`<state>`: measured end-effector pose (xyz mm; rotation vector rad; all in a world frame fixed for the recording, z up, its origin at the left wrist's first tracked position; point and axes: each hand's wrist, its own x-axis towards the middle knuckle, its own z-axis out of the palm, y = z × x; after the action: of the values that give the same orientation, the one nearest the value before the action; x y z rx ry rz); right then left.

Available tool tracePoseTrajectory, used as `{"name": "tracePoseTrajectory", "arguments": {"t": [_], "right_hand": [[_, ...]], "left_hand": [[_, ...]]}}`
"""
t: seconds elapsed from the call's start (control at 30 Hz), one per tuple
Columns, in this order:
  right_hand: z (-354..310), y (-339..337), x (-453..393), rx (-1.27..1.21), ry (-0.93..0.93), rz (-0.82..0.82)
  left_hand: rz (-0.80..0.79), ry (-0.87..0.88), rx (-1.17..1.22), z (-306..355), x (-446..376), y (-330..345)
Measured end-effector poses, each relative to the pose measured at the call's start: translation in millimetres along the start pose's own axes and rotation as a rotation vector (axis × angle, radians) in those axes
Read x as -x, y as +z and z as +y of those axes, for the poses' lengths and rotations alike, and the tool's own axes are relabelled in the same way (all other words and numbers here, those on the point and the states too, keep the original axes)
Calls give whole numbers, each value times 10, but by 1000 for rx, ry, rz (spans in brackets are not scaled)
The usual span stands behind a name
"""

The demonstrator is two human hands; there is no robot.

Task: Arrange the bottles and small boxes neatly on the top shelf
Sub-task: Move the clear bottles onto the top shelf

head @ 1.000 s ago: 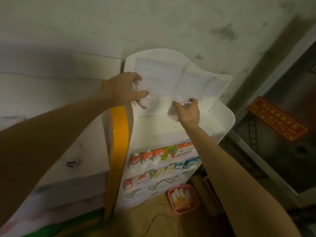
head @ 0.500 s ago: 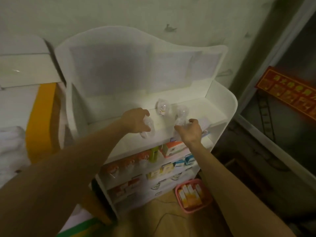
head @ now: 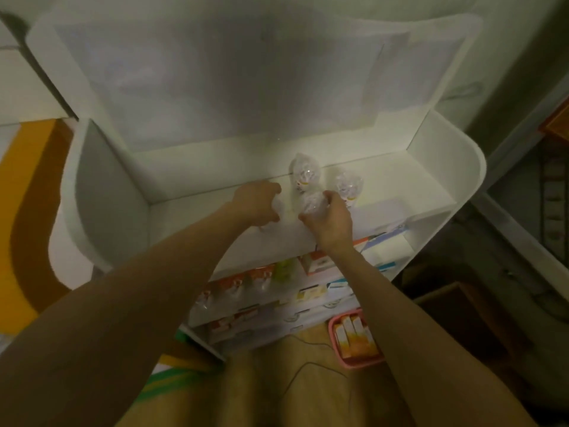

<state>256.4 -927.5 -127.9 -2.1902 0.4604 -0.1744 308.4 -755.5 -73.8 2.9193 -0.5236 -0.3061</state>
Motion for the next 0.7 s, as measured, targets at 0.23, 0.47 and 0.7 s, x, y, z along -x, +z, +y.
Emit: {"name": "tracePoseTrajectory", "arguments": {"t": [0.23, 0.47, 0.7], "right_hand": [[22, -10, -50, 263, -176, -44], [-207, -187, 21, 493, -366, 83], [-1052, -133, 254, 454, -486, 198]], "left_hand": [[-66, -20, 54, -56, -28, 27], [39, -24, -81, -224, 190, -232], [413, 109, -255, -658, 631, -972]]}}
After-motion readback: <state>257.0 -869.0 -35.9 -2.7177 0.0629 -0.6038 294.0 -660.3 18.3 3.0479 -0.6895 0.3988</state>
